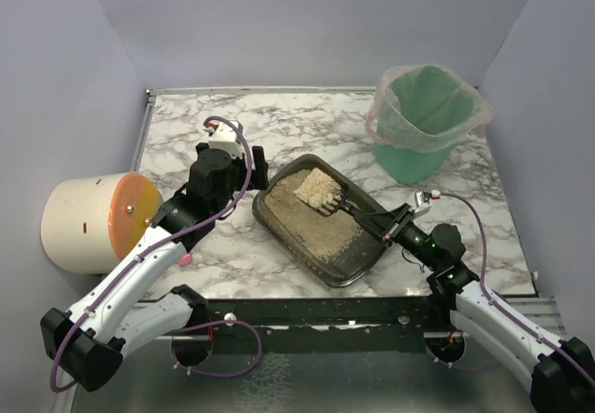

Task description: Clean the litter box

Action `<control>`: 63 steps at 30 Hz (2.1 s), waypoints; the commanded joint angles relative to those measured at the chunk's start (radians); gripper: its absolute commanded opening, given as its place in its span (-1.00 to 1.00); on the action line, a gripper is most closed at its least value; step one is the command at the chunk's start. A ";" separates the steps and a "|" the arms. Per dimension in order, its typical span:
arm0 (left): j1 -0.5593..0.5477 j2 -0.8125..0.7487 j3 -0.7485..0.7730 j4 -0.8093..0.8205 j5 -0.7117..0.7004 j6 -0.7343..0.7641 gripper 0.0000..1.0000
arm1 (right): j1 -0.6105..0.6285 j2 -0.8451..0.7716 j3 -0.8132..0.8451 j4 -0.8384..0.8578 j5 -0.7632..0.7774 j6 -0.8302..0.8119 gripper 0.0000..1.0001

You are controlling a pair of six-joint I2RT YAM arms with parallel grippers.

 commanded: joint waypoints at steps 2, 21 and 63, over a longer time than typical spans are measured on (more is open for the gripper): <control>-0.002 0.000 -0.006 0.017 -0.013 0.016 0.99 | -0.002 0.039 0.073 0.137 -0.082 -0.033 -0.99; -0.003 0.008 -0.005 0.022 -0.008 0.014 0.98 | -0.037 -0.073 0.074 -0.029 -0.050 -0.013 -0.99; 0.000 0.017 -0.010 0.013 -0.002 0.009 0.99 | -0.026 -0.016 0.071 -0.140 -0.065 0.001 -0.99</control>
